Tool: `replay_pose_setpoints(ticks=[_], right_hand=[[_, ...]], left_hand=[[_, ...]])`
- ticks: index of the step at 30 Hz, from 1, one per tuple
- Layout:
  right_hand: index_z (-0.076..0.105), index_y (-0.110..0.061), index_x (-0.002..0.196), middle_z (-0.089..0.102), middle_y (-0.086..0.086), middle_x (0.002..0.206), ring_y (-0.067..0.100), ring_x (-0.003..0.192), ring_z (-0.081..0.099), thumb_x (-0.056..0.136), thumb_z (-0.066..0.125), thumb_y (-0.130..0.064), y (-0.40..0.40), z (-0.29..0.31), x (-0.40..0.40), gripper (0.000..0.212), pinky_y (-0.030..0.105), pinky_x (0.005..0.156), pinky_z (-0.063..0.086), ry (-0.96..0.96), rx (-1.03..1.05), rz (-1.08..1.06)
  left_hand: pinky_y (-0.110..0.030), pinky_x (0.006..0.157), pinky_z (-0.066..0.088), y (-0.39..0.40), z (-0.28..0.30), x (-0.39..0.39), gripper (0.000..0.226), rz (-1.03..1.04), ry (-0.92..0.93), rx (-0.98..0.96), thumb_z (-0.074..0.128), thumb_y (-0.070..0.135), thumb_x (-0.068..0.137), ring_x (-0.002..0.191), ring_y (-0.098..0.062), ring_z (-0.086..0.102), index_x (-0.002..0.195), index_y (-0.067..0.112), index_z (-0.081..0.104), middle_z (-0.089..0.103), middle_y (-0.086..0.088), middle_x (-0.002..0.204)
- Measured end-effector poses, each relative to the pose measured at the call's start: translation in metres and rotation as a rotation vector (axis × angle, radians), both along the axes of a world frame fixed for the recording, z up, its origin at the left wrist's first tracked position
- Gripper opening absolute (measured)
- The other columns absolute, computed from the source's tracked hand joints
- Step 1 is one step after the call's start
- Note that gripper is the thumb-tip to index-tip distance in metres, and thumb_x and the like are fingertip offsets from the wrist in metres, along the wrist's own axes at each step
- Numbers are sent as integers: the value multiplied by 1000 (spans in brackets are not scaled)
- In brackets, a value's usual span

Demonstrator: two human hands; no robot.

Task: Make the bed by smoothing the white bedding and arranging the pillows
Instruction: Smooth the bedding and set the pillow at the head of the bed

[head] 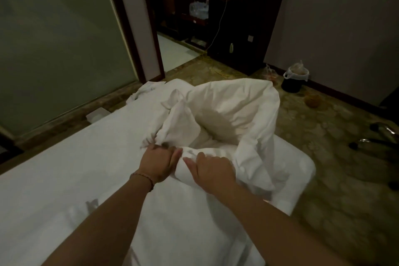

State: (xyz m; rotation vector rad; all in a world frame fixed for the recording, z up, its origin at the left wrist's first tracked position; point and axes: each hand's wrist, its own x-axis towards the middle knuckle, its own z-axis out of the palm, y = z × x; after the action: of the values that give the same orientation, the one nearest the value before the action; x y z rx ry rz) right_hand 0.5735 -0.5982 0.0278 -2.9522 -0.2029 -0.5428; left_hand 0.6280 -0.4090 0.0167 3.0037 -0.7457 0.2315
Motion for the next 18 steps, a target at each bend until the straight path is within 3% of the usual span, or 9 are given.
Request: replay_pose_setpoints(ticks=[3, 6, 8, 10, 13, 14, 16, 18], right_hand=[[56, -21, 66, 55, 0, 49, 19, 35, 51, 94, 28, -60, 56, -18, -47, 56, 27, 46, 38, 77, -38, 66], [60, -20, 71, 59, 3, 57, 23, 44, 55, 92, 35, -57, 100, -63, -102, 49, 35, 55, 45, 204, -119, 88], [64, -19, 75, 61, 7, 65, 27, 54, 57, 89, 37, -59, 112, -106, -148, 50, 41, 60, 48, 337, -181, 108], [70, -18, 79, 61, 8, 74, 29, 65, 57, 81, 40, -62, 118, -131, -188, 52, 44, 68, 45, 478, -204, 89], [66, -11, 110, 59, 14, 106, 34, 98, 53, 92, 33, -54, 128, -114, -188, 57, 51, 93, 40, 607, -145, 93], [64, -12, 112, 58, 13, 108, 33, 101, 51, 96, 30, -50, 130, -104, -178, 53, 51, 95, 43, 536, -125, 126], [68, -16, 97, 62, 9, 95, 30, 91, 54, 93, 34, -44, 131, -75, -157, 44, 44, 83, 52, 341, -68, 117], [67, -15, 96, 63, 11, 100, 32, 96, 57, 89, 45, -42, 126, -51, -137, 35, 42, 84, 48, 98, 23, 95]], left_hand=[[-40, 86, 43, 54, -12, -54, 83, 45, 124, -34, -5, 58, 89, 104, -29, 64, 118, 22, 64, 70, -4, 113], [-40, 93, 39, 91, -27, -97, 77, 36, 340, 149, -6, 59, 90, 119, -26, 55, 138, 32, 48, 58, 1, 135], [-40, 92, 40, 105, -36, -120, 68, 38, 420, 132, 2, 64, 97, 113, -25, 57, 121, 32, 57, 63, 0, 124], [-38, 86, 38, 115, -43, -132, 83, 6, 353, 111, -10, 70, 86, 103, -24, 59, 104, 28, 60, 66, 0, 110], [-37, 77, 38, 123, -38, -124, 79, 1, 205, 67, -5, 66, 92, 94, -26, 59, 103, 27, 63, 66, -1, 99], [-37, 73, 38, 124, -36, -115, 67, 9, 167, 37, 5, 60, 96, 89, -27, 60, 100, 26, 64, 65, -2, 93], [-37, 68, 40, 123, -28, -95, 50, 33, 38, -35, 20, 48, 99, 80, -30, 58, 89, 22, 61, 62, -4, 84], [-39, 67, 40, 122, -15, -76, 44, 60, -80, -103, 26, 43, 100, 77, -32, 55, 86, 17, 58, 59, -6, 83]])
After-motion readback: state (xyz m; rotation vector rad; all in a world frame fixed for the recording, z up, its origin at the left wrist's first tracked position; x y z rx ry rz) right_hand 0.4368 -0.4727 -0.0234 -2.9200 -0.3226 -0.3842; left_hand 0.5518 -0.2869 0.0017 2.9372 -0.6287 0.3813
